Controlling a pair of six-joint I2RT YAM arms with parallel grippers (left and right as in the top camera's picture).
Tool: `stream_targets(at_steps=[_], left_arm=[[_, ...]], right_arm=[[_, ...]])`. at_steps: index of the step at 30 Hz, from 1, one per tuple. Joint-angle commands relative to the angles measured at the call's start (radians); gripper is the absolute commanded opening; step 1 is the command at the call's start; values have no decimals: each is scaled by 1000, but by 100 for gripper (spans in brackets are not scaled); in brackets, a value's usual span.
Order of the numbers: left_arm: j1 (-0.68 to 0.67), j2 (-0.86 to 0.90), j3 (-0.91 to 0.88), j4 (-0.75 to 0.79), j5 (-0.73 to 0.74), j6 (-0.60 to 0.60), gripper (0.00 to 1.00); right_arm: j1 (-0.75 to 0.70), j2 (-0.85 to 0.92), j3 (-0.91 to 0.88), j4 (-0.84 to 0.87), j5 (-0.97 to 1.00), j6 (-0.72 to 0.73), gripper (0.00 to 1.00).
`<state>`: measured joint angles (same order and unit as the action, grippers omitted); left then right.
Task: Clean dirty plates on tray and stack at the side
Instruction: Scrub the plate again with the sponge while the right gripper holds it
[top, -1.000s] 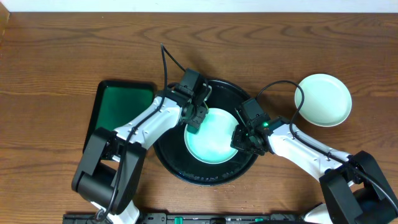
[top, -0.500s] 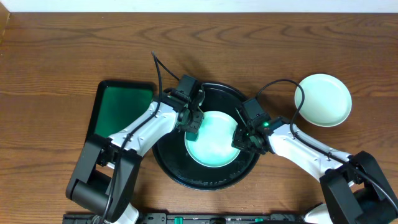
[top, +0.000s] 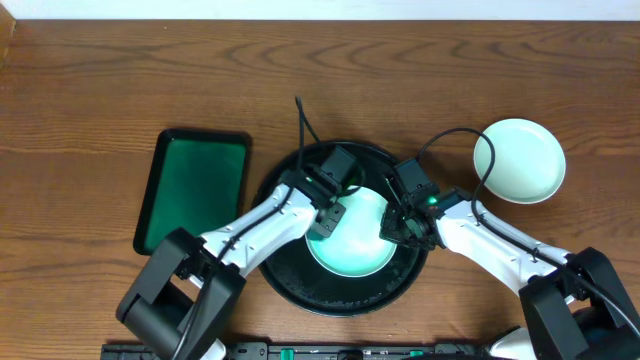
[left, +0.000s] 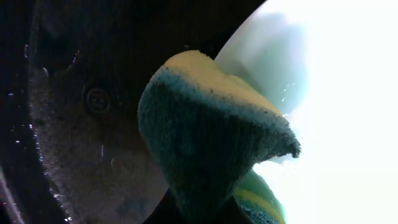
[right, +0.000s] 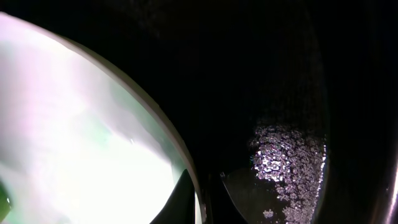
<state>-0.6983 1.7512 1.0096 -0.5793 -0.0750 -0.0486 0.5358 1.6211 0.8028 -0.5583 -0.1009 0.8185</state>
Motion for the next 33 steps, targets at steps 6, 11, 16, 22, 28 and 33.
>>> stream_targets(at_steps=[6, 11, 16, 22, 28, 33], left_arm=[[-128, 123, -98, 11, 717, -3, 8], [-128, 123, -93, 154, 922, -19, 7], [-106, 123, -93, 251, 856, -155, 7], [-22, 116, -74, 252, 669, -246, 7], [32, 34, -13, 195, 480, -252, 7], [72, -61, 66, 58, 386, -233, 7]], right_arm=[[6, 71, -51, 16, 13, 14, 1], [6, 71, -51, 16, 13, 14, 1], [6, 71, -51, 17, 13, 14, 1], [6, 71, -51, 24, 14, 6, 1], [6, 71, -51, 43, 14, -13, 1], [6, 71, -51, 54, 14, -20, 1]])
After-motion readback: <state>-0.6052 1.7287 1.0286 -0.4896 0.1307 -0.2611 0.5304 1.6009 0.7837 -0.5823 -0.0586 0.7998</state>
